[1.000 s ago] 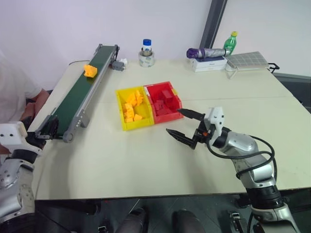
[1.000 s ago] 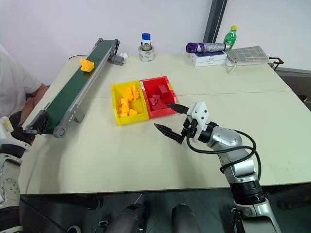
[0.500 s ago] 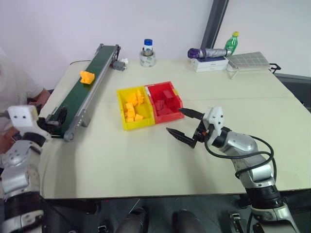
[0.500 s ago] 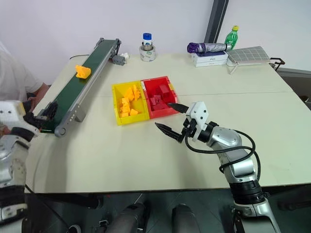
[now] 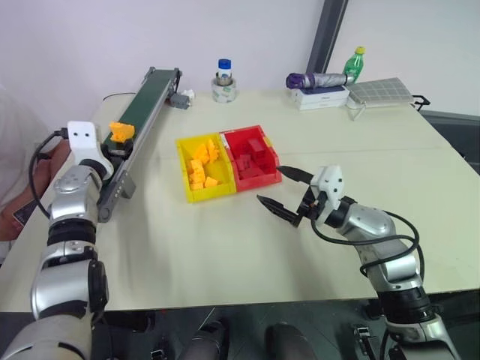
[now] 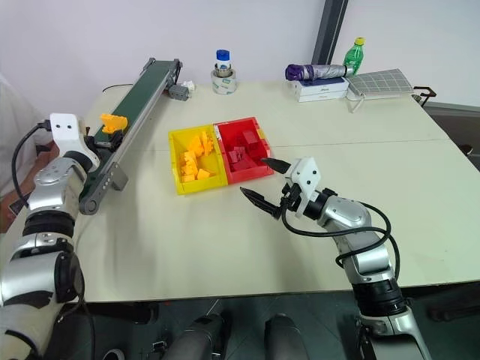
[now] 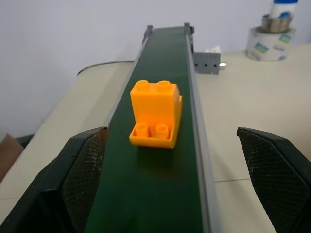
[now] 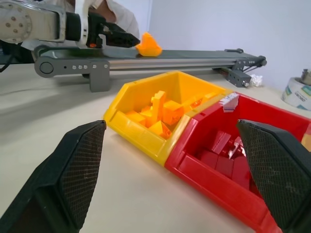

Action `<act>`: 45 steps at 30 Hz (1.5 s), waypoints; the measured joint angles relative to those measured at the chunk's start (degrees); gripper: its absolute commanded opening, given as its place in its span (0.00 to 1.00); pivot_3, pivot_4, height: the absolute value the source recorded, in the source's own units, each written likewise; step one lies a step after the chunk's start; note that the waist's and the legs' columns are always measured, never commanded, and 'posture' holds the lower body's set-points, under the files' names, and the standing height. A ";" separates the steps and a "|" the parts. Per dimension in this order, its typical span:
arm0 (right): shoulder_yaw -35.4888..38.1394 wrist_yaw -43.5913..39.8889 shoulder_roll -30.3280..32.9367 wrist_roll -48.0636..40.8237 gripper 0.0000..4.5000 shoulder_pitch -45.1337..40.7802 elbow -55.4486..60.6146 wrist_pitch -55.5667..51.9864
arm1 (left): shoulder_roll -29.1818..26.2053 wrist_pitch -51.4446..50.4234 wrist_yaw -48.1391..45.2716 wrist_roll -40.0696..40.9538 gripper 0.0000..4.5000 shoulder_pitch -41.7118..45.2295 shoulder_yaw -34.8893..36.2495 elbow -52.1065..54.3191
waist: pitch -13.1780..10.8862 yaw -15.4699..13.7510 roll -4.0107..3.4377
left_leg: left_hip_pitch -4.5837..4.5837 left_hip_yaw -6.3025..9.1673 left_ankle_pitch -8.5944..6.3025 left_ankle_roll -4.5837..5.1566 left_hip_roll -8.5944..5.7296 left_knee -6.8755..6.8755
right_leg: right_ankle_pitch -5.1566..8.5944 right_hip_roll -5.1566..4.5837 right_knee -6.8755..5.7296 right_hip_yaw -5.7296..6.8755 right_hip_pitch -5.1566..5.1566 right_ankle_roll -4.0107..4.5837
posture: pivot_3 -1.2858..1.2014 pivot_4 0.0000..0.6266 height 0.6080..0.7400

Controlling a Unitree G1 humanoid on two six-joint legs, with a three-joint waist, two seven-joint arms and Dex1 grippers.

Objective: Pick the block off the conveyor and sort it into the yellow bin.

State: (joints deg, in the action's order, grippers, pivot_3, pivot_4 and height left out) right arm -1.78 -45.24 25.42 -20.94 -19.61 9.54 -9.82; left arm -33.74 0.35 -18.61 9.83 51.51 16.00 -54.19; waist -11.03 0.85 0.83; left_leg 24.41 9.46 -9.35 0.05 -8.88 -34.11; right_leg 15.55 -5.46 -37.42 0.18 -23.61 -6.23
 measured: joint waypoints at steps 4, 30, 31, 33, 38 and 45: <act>-0.01 0.51 0.09 0.00 1.00 0.32 0.46 -0.49 | 0.37 1.87 1.65 -1.09 0.99 2.41 -0.20 -4.10 | 0.00 -0.11 0.01 | 0.00 0.00 0.01 0.00 -0.01 -0.04 | -0.04 0.00 0.00 0.00 0.04 -0.06 | 0.52 0.24 1.00; 0.30 1.08 0.65 1.07 1.00 0.27 0.46 -0.83 | 4.43 -0.57 -3.59 7.03 0.30 -9.90 1.58 19.59 | 0.01 -0.09 0.02 | -0.01 -0.01 0.02 0.01 -0.01 -0.15 | -0.09 -0.02 -0.07 -0.02 0.09 -0.03 | 0.52 0.24 1.00; 0.33 1.02 0.65 1.08 1.00 0.26 0.46 -0.75 | 5.64 -3.23 -5.21 9.24 0.30 -11.80 1.19 25.46 | 0.01 -0.18 0.02 | -0.01 -0.01 0.02 0.01 0.00 -0.16 | -0.09 -0.02 -0.07 -0.02 0.09 -0.03 | 0.52 0.24 1.00; 0.30 0.90 0.63 1.14 1.00 0.16 0.41 -0.52 | 8.86 -8.88 -7.35 13.27 0.30 -14.15 -0.65 35.15 | 0.01 -0.39 0.02 | -0.01 0.01 0.02 0.01 -0.01 -0.21 | -0.10 -0.01 -0.07 -0.01 0.13 -0.03 | 0.52 0.24 1.00; 0.25 0.87 0.50 1.66 1.00 -0.16 0.13 0.26 | 15.32 -13.85 -5.74 12.87 0.30 -13.09 -6.88 41.56 | 0.01 -0.08 0.02 | -0.05 0.00 0.06 -0.06 0.02 -0.28 | -0.19 0.05 -0.07 -0.01 0.16 0.03 | 0.52 0.24 1.00; 0.37 1.75 0.47 1.92 1.00 0.36 0.26 0.37 | 20.36 -9.97 -1.90 8.01 0.53 -8.76 -9.07 34.11 | 0.01 -0.21 0.02 | -0.04 0.00 0.09 -0.09 0.10 -0.27 | -0.21 0.13 -0.07 -0.01 0.13 0.05 | 0.52 0.24 1.00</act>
State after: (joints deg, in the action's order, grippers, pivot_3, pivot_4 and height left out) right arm -1.41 -43.49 25.88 -19.02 -19.25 9.80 -9.46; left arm -13.38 -9.61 -20.52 17.84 42.75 6.93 -20.08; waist -11.02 0.64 0.85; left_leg 24.38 9.45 -9.26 -0.04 -8.78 -34.39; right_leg 15.35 -5.33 -37.49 0.17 -23.48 -6.18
